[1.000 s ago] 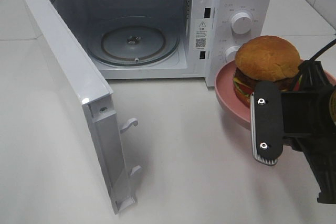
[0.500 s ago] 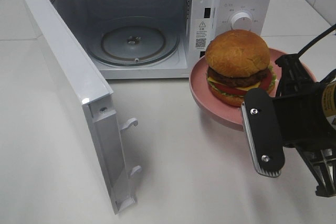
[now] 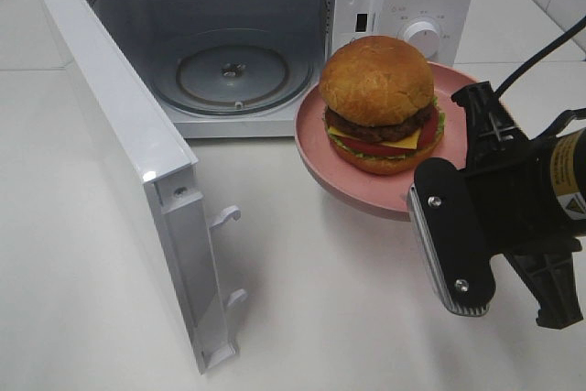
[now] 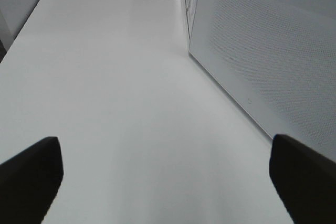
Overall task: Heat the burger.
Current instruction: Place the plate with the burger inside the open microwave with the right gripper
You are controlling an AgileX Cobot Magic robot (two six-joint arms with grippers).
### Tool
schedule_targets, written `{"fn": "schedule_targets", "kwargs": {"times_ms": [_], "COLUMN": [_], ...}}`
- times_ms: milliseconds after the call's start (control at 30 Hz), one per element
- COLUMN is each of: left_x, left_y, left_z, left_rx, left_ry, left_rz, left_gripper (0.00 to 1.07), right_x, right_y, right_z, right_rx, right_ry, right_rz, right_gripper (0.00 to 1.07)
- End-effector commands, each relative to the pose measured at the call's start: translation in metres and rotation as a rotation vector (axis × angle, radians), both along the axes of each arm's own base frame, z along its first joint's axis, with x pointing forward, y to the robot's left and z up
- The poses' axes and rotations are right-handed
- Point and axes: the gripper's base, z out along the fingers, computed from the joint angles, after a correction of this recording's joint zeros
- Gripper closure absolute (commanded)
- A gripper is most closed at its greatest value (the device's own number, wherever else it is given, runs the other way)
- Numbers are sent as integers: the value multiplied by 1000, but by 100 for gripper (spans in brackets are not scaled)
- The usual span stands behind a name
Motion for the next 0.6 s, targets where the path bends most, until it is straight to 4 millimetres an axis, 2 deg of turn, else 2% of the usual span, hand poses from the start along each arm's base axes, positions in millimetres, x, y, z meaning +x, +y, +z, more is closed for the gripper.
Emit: {"fn": "schedule_targets", "kwargs": {"times_ms": [33,600], "left_x": [-2,-2], "left_y": [-1,-1], "left_z": [-1,-1], "left_rx": [-8,-8], "left_ry": [-6,-6], "left_rz": [-3,-3], "left_gripper": [7,7], "right_x": [2,3], "right_y": [5,11], "right_z": [7,10], "right_rx": [21,23], "right_ry": [-64,-114], "right_rz": [78,190], "right_gripper": [102,102]}}
